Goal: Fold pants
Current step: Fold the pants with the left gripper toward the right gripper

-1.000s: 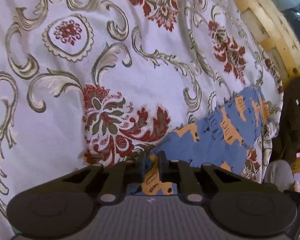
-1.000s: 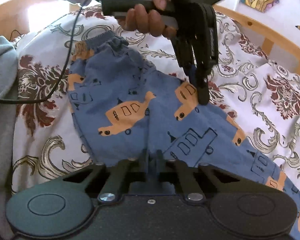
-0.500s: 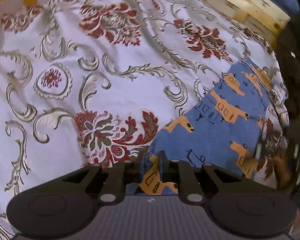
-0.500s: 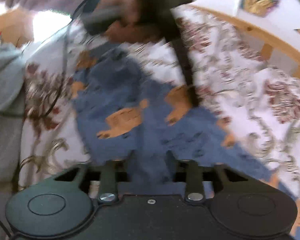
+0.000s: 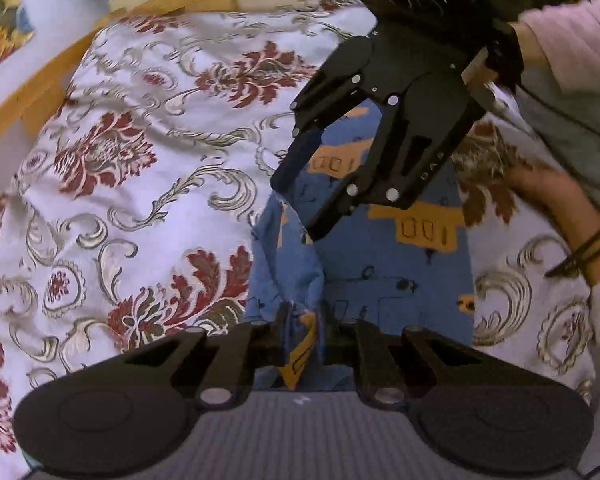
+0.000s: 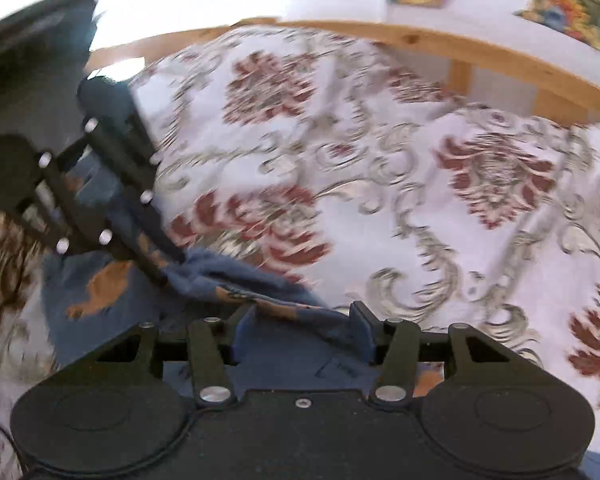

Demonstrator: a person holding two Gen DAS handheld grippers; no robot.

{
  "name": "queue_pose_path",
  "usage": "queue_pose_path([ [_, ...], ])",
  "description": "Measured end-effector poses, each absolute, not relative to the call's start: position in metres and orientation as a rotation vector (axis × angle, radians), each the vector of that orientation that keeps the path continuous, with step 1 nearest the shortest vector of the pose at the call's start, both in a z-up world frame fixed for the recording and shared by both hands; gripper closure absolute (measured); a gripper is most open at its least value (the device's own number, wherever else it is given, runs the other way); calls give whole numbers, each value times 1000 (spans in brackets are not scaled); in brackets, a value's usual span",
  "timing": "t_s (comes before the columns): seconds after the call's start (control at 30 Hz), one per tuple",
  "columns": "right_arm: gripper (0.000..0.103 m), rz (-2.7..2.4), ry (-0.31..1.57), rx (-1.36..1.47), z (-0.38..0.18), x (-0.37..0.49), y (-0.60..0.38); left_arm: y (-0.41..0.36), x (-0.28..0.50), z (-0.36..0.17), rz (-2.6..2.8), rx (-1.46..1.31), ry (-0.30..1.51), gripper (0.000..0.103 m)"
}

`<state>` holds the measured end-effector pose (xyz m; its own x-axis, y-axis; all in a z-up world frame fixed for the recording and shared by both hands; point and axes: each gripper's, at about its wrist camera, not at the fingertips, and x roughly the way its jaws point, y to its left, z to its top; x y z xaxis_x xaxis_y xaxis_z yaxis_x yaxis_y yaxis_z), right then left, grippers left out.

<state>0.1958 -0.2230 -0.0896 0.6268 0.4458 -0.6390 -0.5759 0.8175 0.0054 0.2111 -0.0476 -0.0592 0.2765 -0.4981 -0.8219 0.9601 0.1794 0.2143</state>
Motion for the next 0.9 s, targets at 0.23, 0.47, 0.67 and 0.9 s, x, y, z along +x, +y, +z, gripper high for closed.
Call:
queue_pose_path([
  [0.23, 101, 629, 698, -378, -102, 183, -200, -43, 233, -43, -1118, 680, 772, 81],
  [0.47, 103, 650, 694, -402, -105, 174, -198, -26, 283, -28, -1034, 330, 1004, 59],
  [0.67, 97, 665, 695, -388, -101, 171, -202, -39, 296, -50, -938, 351, 1125, 59],
  [0.9, 51, 615, 618, -275, -90, 177, -224, -46, 298, -53, -874, 394, 1106, 91],
])
